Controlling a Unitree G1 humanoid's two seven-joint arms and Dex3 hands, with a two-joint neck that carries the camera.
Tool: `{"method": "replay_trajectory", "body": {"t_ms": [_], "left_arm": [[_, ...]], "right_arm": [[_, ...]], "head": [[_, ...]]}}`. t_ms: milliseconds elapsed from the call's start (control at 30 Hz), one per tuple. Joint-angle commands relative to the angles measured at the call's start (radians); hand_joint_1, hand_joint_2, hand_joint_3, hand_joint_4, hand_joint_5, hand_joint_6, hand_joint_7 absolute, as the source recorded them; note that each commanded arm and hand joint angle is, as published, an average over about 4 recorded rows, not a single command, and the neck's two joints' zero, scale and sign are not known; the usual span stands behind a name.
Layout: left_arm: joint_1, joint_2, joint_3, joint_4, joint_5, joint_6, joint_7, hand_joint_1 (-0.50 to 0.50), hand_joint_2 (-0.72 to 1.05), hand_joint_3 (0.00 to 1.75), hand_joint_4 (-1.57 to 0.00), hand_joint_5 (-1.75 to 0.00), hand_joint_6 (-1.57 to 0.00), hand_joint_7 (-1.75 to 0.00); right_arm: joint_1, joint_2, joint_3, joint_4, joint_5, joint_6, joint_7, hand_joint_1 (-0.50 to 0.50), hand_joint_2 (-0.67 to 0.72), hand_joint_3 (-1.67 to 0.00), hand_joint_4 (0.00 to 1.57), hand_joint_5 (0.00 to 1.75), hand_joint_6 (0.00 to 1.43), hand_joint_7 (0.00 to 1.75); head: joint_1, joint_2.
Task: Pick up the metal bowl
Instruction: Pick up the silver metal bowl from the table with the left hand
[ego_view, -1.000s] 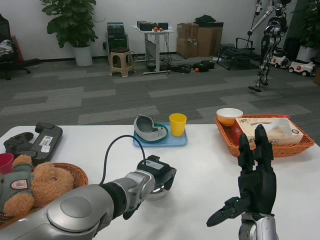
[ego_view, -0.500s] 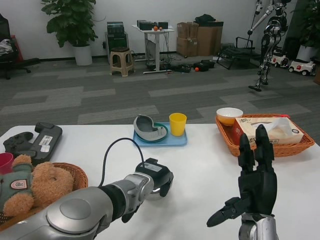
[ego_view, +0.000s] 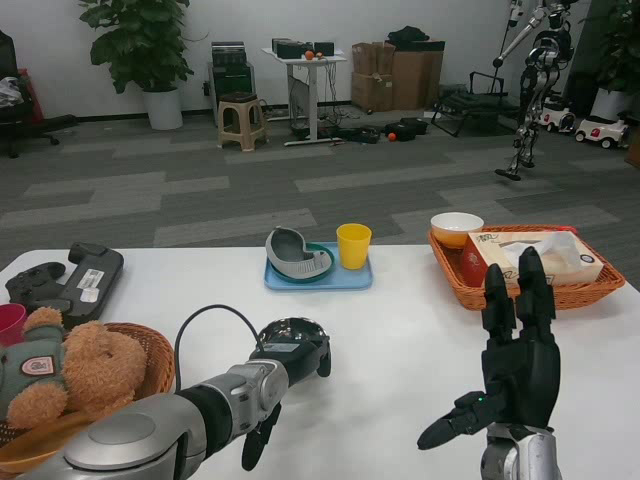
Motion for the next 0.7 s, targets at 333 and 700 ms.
{"method": "replay_trajectory", "body": {"t_ms": [333, 700], "left_arm": [[0.056, 0.025, 0.055, 0.000, 0.012, 0.004, -0.076, -0.50, -0.33, 0.00, -0.05, -1.62, 0.00, -1.40], [0.123, 0.076, 0.249, -0.136, 0.206, 0.014, -0.148, -0.50, -0.30, 0.00, -0.57, -1.75, 0.00, -1.54]], "right_arm": [[0.014, -0.007, -0.002, -0.009, 0.004, -0.010, -0.005, 0.00, 0.72, 0.00, 0.00, 0.00, 0.00, 0.09], [0.014, -0.007, 0.000, -0.008, 0.004, -0.010, -0.005, 0.00, 0.72, 0.00, 0.00, 0.00, 0.00, 0.07]], "head": [[0.023, -0.032], [0.061, -0.070]]}}
